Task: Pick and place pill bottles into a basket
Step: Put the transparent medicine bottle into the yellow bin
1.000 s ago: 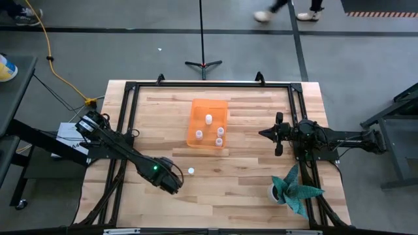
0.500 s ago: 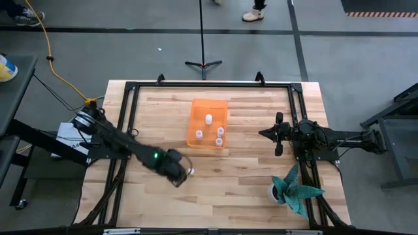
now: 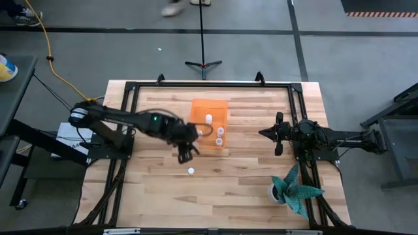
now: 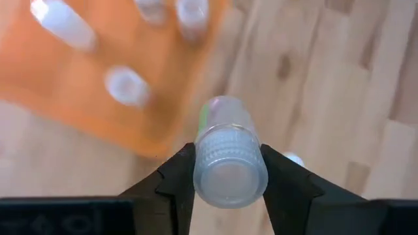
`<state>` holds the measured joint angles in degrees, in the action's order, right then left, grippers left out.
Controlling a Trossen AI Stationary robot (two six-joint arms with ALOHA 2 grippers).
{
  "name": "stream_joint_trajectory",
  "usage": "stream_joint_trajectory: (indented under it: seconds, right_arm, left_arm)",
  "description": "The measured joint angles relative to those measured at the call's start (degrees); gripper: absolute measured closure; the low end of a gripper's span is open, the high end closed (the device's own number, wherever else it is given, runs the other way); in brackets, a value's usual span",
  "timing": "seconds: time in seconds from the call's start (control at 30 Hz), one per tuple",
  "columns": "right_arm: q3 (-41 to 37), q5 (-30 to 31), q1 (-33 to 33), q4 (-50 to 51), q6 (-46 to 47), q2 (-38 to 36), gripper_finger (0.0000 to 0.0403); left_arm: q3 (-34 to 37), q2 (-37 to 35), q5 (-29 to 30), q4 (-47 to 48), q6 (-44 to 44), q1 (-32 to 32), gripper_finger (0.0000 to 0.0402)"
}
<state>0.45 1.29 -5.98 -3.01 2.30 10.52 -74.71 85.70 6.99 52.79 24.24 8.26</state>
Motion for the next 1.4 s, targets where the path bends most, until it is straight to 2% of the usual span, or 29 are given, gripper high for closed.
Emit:
stream_joint_trajectory:
  seconds: [0.13,0.4,0.67,0.83,1.13,1.4]
  right_arm:
    - [0.01,0.10,0.00,0.21,-0.83,0.00,0.0402]
    - [0.02,3.56,0.00,0.45,-0.87,0.00,0.0402]
    - [0.00,4.82,-0.01,0.27,-0.74,0.02,0.0402]
    - [0.01,4.84,0.00,0.27,0.49,-0.04,0.0402]
    - [0.02,5.02,0.00,0.29,1.99,0.00,0.0402]
    - [0.00,5.94,0.00,0.28,1.99,0.00,0.0402]
  left_arm:
    - [-2.31,0.72,-0.21,-0.65,-5.55,-5.12,0.0224]
    - [-3.26,0.72,-7.69,-0.82,-11.96,-15.23,0.0220]
    - [-3.29,5.12,-10.05,-1.93,-19.42,-22.94,0.0229]
    - [-3.27,6.49,-10.98,-1.10,-23.19,-27.60,0.0218]
    - [-3.25,11.13,-12.08,-2.61,-27.49,-32.22,0.0229]
    - [-3.22,15.30,-14.31,-3.63,-31.80,-32.25,0.0208]
